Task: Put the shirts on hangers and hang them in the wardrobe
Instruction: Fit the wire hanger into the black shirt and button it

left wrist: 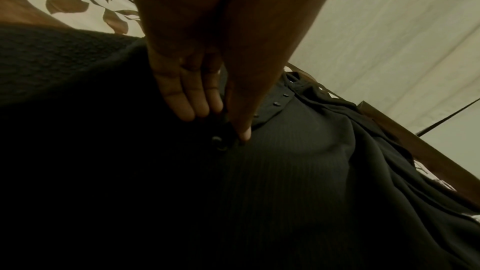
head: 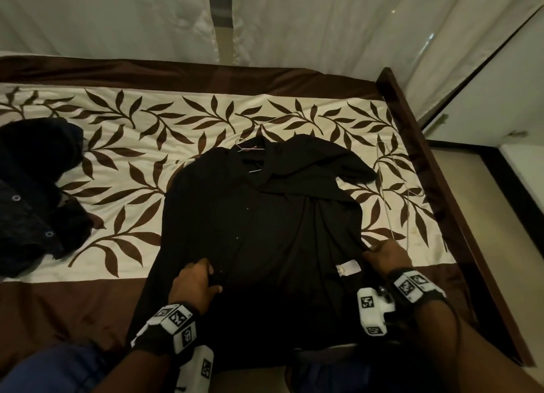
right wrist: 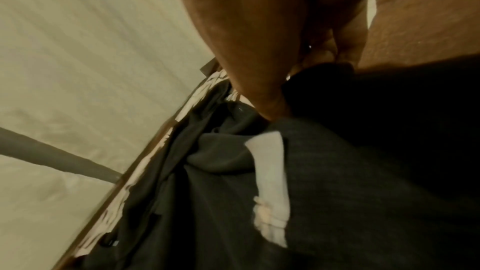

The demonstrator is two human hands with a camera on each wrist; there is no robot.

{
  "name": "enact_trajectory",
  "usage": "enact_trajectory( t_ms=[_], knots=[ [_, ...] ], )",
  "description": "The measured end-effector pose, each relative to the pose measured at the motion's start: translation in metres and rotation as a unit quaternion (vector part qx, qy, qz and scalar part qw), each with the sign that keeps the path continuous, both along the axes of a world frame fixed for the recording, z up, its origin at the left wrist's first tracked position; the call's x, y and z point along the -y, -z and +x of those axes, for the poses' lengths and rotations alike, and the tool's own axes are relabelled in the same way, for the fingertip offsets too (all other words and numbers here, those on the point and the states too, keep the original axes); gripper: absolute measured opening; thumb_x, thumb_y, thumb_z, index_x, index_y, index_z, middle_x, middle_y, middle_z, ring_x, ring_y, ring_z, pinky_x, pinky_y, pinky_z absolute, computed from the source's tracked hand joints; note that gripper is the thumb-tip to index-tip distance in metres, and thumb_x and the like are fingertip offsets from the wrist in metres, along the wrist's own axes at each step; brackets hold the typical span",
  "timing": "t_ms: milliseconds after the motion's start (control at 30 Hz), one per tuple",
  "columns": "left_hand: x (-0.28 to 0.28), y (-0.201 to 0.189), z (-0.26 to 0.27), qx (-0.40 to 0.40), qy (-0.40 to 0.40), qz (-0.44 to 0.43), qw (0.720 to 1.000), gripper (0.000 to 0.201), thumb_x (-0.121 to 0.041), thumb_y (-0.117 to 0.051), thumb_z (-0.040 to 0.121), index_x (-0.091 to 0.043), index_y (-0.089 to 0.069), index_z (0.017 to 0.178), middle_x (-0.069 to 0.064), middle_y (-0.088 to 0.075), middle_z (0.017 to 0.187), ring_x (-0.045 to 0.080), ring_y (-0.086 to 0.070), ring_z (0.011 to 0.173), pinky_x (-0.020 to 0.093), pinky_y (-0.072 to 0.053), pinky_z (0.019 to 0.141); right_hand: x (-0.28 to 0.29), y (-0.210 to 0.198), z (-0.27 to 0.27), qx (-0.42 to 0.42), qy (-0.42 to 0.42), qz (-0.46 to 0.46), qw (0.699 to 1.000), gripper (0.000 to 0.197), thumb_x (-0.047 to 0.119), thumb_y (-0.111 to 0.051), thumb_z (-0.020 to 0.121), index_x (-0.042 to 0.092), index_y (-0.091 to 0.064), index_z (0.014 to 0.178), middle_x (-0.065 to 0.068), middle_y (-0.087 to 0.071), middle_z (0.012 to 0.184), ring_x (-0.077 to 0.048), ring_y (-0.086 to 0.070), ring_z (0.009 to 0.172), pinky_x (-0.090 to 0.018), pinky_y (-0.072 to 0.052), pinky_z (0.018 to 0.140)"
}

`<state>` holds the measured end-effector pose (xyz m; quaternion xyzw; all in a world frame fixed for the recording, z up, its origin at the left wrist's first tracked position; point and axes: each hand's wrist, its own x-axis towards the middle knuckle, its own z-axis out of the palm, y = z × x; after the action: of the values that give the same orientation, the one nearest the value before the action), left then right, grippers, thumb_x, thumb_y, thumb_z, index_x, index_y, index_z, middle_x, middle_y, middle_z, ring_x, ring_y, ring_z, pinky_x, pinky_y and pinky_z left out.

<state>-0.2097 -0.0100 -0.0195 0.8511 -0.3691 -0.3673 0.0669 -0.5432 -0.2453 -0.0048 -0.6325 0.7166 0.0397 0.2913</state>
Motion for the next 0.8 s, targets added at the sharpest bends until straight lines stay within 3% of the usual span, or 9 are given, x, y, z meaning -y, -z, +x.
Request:
enact_trajectory(
  t_ms=[100,167,233,300,367,500,633,733,800],
  knots=[
    [-0.003,-0.001,-0.002,0.015,0.004,0.004,1.000,0.031,-0.032,-0.075,0.084,-0.021,-0.053,0.102,0.004,-0.054,0.111,0.024,-0.059,0.105,0.033,-0.047,0.090,-0.020,-0.038,-0.005,0.095,-0.022,-0.054,0.994,0.017,0.024,-0.074,0.085,0.014,-0.060,0.082,-0.006,-0.065,0.079,-0.026,-0.064,0.084,-0.034,-0.049,0.075],
    [-0.003,-0.003,-0.005,0.023,-0.006,0.006,1.000,0.034,-0.029,-0.073,0.086,-0.018,-0.052,0.110,0.008,-0.050,0.119,0.029,-0.059,0.109,0.037,-0.048,0.095,-0.054,-0.074,-0.005,0.174,-0.108,-0.107,0.973,0.020,0.010,-0.077,0.081,0.015,-0.057,0.080,0.001,-0.062,0.075,-0.010,-0.061,0.074,-0.021,-0.045,0.065],
    [-0.004,-0.004,-0.009,0.029,-0.032,0.004,0.999,0.045,-0.026,-0.073,0.087,-0.017,-0.045,0.122,0.012,-0.044,0.126,0.034,-0.057,0.113,0.040,-0.047,0.098,-0.093,-0.103,-0.003,0.197,-0.237,-0.109,0.945,0.030,0.006,-0.080,0.077,0.024,-0.056,0.080,0.006,-0.062,0.076,-0.006,-0.061,0.072,-0.014,-0.043,0.062],
    [-0.003,-0.005,-0.012,0.019,-0.042,0.000,0.999,0.051,-0.021,-0.072,0.087,-0.018,-0.039,0.127,0.014,-0.048,0.128,0.035,-0.057,0.116,0.041,-0.046,0.100,-0.123,-0.111,0.002,0.123,-0.362,-0.043,0.923,0.030,0.023,-0.078,0.081,0.037,-0.052,0.085,0.015,-0.060,0.086,0.000,-0.059,0.080,-0.015,-0.045,0.070],
    [-0.003,-0.006,-0.013,0.000,-0.029,-0.001,1.000,0.049,-0.018,-0.070,0.088,-0.020,-0.039,0.126,0.014,-0.054,0.124,0.032,-0.059,0.114,0.039,-0.048,0.099,-0.140,-0.111,0.012,0.012,-0.465,0.045,0.884,0.019,0.043,-0.068,0.086,0.039,-0.051,0.096,0.021,-0.053,0.103,0.003,-0.055,0.094,-0.017,-0.044,0.078],
    [0.002,-0.010,-0.015,-0.050,0.024,-0.002,0.998,0.026,-0.024,-0.072,0.087,-0.026,-0.052,0.104,0.006,-0.061,0.113,0.023,-0.063,0.102,0.034,-0.052,0.092,-0.146,-0.108,0.036,-0.060,-0.524,0.233,0.817,0.029,0.050,-0.061,0.092,0.033,-0.057,0.116,0.004,-0.051,0.126,-0.015,-0.053,0.115,-0.030,-0.045,0.097],
    [0.019,-0.011,-0.009,-0.101,0.020,-0.057,0.993,0.014,-0.028,-0.070,0.090,-0.030,-0.056,0.095,-0.003,-0.061,0.094,0.012,-0.062,0.089,0.027,-0.052,0.082,-0.123,-0.085,0.062,-0.018,-0.510,0.158,0.845,0.023,0.047,-0.061,0.092,0.031,-0.063,0.109,0.006,-0.064,0.109,-0.010,-0.064,0.099,-0.025,-0.049,0.086],
    [0.044,-0.008,-0.004,-0.099,0.010,-0.098,0.990,0.011,-0.027,-0.069,0.090,-0.030,-0.059,0.094,-0.005,-0.063,0.091,0.014,-0.063,0.091,0.034,-0.053,0.090,-0.090,-0.057,0.101,0.104,-0.460,0.063,0.880,0.012,0.033,-0.063,0.092,0.028,-0.068,0.102,0.009,-0.069,0.095,-0.005,-0.065,0.086,-0.028,-0.053,0.084],
    [0.063,-0.002,-0.001,-0.089,-0.013,-0.127,0.988,0.009,-0.026,-0.069,0.088,-0.030,-0.062,0.092,-0.003,-0.067,0.087,0.019,-0.065,0.092,0.037,-0.052,0.093,-0.066,-0.040,0.136,0.167,-0.413,0.028,0.895,0.017,0.020,-0.066,0.092,0.020,-0.071,0.108,0.003,-0.072,0.099,-0.008,-0.066,0.090,-0.026,-0.051,0.086]
  ],
)
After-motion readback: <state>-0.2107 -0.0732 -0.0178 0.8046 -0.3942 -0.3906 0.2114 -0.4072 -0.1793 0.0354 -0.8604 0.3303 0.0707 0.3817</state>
